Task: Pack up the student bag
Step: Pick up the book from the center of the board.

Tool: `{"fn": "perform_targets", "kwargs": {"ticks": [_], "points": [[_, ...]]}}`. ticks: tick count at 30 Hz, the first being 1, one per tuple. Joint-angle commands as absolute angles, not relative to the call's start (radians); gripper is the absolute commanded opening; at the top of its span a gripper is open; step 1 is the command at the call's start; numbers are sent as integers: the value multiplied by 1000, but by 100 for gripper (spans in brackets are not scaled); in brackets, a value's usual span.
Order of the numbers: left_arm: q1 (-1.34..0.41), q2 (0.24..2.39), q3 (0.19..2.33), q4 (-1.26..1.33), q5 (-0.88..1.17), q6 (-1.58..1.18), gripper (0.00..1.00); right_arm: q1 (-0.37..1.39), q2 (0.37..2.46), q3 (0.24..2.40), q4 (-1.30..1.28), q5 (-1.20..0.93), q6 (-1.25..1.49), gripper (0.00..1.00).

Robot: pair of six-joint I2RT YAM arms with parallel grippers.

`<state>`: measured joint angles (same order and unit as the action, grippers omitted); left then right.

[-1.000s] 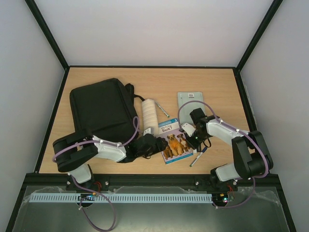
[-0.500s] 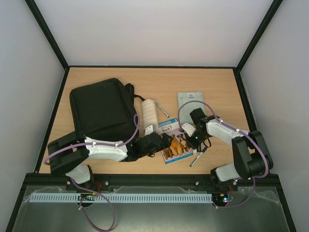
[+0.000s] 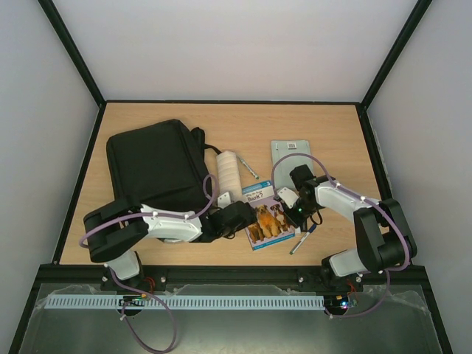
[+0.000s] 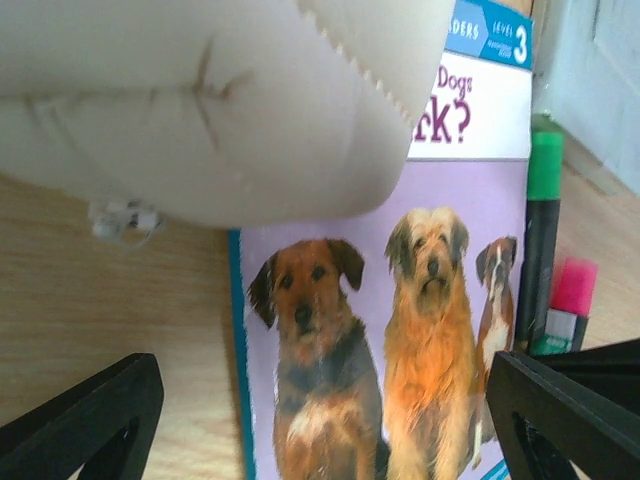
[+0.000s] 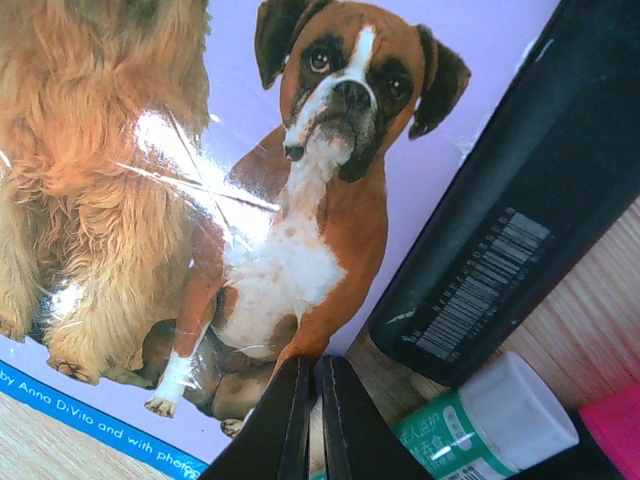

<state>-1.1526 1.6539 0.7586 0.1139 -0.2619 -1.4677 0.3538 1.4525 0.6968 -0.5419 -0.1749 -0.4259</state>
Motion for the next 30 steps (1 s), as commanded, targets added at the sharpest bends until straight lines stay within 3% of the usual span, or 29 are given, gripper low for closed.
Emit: {"fn": "perform_targets", "kwargs": {"ticks": [1,9,17,30], "points": [[-1114,1716,744,108,-238,-1484,92,359,1546,615,-490,-68,-420,6],[-1055,1801,657,366,-103,-1575,88,359,1561,615,-489,-72,-423,6],[-1058,1816,669,520,-69,-1425,80,359,1560,614,-484,-74,-424,6],[-1089,1701,623,515,-147,-1383,49,359,1559,617,-483,-69,-416,6]]}}
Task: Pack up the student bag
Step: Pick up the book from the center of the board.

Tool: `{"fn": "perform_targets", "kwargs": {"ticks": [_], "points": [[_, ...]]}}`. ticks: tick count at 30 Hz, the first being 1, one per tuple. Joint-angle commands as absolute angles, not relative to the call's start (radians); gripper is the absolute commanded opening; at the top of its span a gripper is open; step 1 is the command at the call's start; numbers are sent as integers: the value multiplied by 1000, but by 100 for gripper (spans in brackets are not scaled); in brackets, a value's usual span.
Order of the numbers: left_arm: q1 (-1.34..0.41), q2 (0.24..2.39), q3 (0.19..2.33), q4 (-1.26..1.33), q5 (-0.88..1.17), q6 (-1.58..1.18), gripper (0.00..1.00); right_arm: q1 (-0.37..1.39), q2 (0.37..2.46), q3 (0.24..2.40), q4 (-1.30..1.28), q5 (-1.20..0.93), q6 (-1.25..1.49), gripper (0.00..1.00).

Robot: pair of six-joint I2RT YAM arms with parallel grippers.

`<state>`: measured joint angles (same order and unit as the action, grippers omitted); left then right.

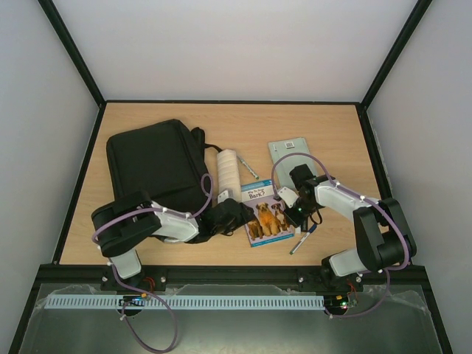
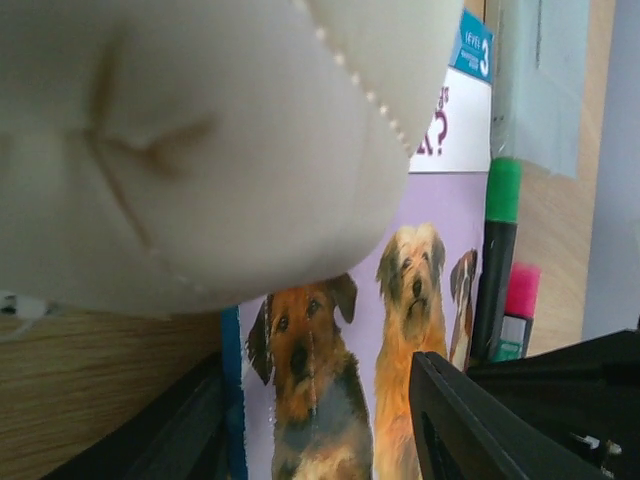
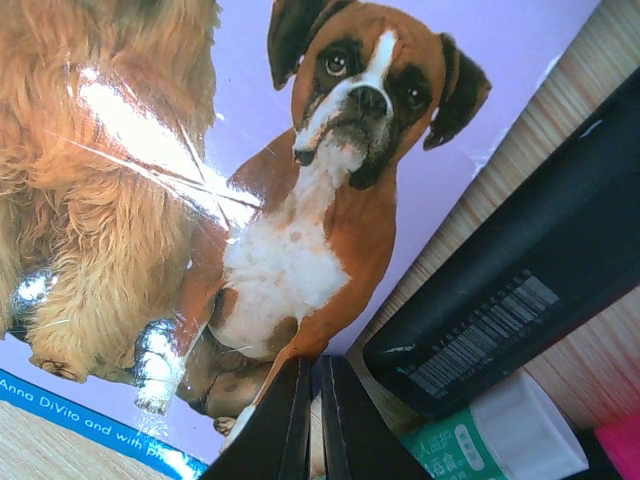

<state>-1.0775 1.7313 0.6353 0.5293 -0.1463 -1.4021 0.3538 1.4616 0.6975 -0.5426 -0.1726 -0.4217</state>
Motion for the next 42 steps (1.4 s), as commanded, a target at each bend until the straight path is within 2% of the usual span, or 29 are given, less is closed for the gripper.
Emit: {"fn": "perform_targets", "kwargs": {"ticks": [1,8,12,15,20,25,27,30,32,36,39,41,42], "points": [[-1090,1700,622,519,-147,-1381,46,359,1557,617,-483,-68,-415,6],[-1092,1670,591,618,-142,-1321,15,360,1550,614,-478,-60,-413,6],[-1108,1642,587,667,-147,-1261,12,359,1553,613,-476,-58,-410,6],[-1123,1618,598,658,-168,-1231,3,360,1554,615,-476,-56,-408,6],[-1131,1529,599,582,-210,-1194,2,360,1497,636,-507,-81,-412,5],[-1133,1337,601,392,-294,-1102,2,359,1296,765,-610,-95,-397,6],[-1132,1234,596,296,-335,-1056,2,357,1212,851,-645,-123,-363,15],[-1130,1082,590,196,-352,-917,2,359,1123,955,-670,-194,-302,46],[-1117,985,601,110,-353,-868,2,358,1094,1001,-671,-256,-269,60],[-1060,803,605,-7,-315,-793,2,358,1084,1061,-668,-429,-241,76],[-1011,685,613,-54,-227,-716,2,357,1089,1088,-632,-567,-212,93],[-985,637,621,-75,-171,-660,2,358,1101,1095,-578,-651,-171,100],[-973,618,626,-86,-157,-642,2,357,1114,1101,-562,-689,-151,99]]}}
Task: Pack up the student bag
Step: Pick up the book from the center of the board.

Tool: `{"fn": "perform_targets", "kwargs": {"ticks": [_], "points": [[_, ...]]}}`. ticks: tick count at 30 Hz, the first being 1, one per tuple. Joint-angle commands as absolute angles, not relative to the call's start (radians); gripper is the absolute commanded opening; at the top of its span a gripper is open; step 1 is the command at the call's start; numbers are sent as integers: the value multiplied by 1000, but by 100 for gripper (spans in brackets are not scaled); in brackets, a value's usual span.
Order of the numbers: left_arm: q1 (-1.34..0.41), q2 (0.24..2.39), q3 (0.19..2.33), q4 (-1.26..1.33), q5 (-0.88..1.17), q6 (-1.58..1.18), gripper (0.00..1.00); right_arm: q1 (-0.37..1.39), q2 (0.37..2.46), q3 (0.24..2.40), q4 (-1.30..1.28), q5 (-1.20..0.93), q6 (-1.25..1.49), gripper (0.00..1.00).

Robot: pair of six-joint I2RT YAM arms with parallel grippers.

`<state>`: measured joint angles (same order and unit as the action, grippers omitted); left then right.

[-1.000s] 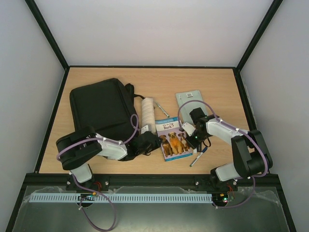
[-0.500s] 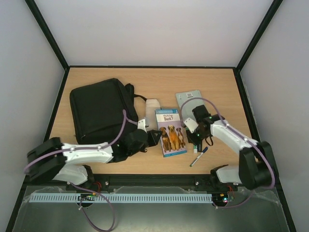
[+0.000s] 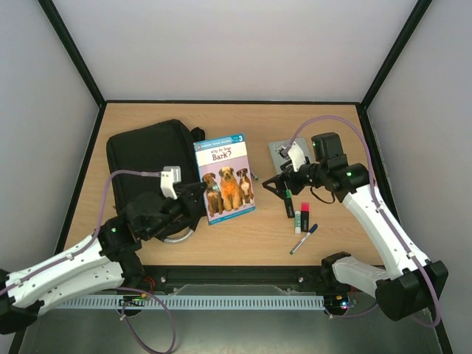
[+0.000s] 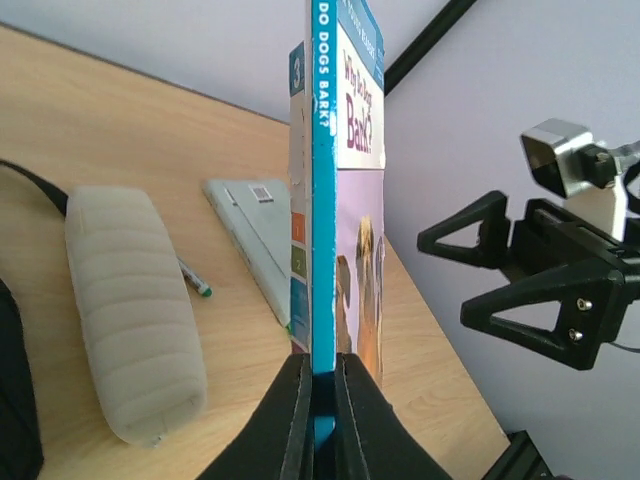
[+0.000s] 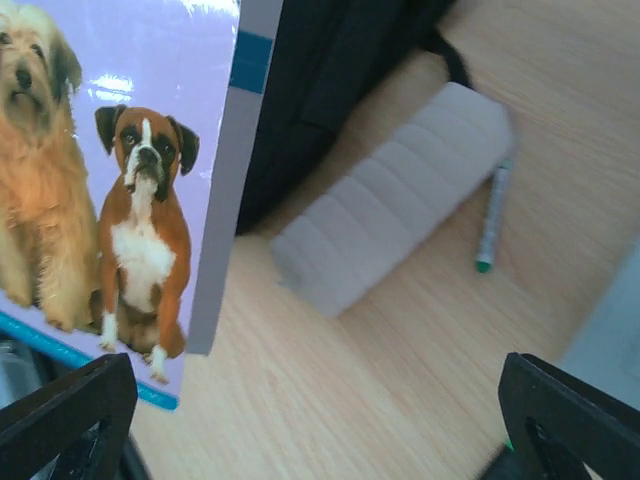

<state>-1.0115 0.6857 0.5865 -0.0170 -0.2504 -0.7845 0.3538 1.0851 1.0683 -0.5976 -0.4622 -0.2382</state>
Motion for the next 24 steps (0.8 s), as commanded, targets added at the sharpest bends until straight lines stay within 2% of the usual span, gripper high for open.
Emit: {"fn": "perform_targets", "kwargs": {"ticks": [1,8,14,22,24], "points": [[-963,603,633,-95,-146,-628,2,357,1130,1109,-556,-736,-139,99],[-906,627,694,-69,52,-582,2,357,1194,1133,-456,-967,-86,99],[-905,665,708,56,208,-562,2,359,1240,1122,-378,-977,-47,99],[-872,670,714,119,246,-555,2,359,1219,1021,-296,-1213,-13,100],[-843,677,708,125,247,-558,2,359,1215,1021,-306,-1297,-11,97]]}}
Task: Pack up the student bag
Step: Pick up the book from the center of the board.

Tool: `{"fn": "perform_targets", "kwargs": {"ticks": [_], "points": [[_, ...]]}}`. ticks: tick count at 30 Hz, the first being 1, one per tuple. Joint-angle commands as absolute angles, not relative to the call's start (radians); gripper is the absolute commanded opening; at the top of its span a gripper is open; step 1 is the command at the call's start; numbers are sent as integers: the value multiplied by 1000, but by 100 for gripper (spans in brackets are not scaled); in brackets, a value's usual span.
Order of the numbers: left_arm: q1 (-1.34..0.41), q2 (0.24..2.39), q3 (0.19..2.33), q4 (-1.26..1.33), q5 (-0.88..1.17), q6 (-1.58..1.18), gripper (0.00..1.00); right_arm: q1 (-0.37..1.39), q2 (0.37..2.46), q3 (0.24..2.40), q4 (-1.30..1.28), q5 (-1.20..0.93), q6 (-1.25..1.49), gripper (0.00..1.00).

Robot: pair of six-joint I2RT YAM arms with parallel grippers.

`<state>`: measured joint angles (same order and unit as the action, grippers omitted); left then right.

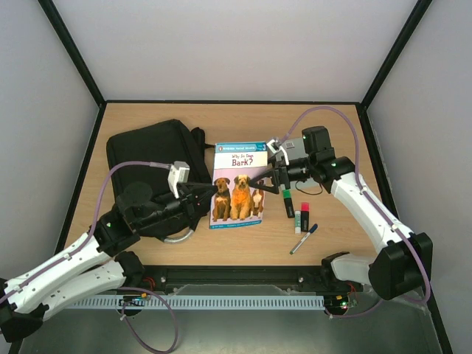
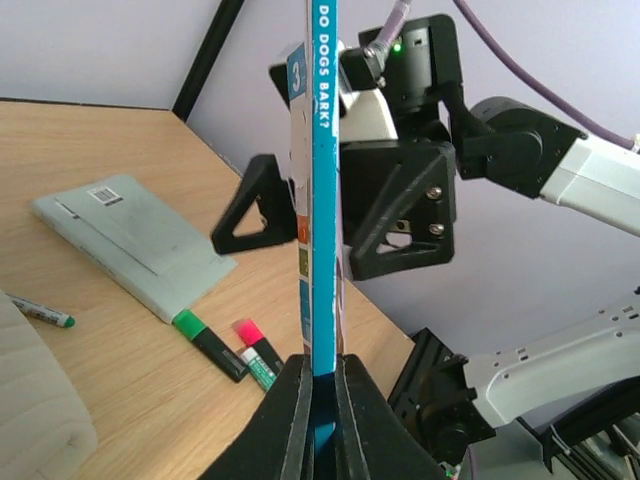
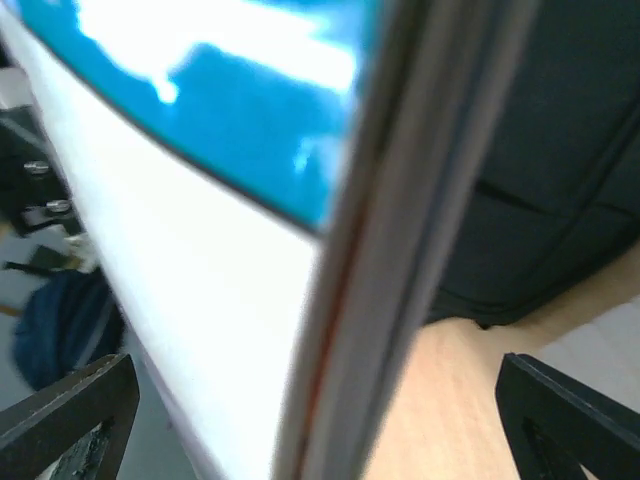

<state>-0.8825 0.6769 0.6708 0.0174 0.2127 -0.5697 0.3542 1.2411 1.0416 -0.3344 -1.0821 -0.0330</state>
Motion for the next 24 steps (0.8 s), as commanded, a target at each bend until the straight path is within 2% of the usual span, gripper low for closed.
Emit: {"fn": "perform_targets", "kwargs": {"ticks": [1,8,13,18,24], "points": [[-829,682,705,126,245,-560,2,360,1213,1023,-313,-1342,-14,96],[-730,706,672,117,213,-595,2,359,1209,1076,-433,-1516,-67,84],[-692,699,662,89,201,-603,2,360,1178,1064,-396,-1472,-13,82],[-676,686,650,89,209,-607,2,359,1141,1009,-248,-1305,132,77],[-674,690,626,153,282,-614,2,359,1154,998,-201,-1235,185,64]]}}
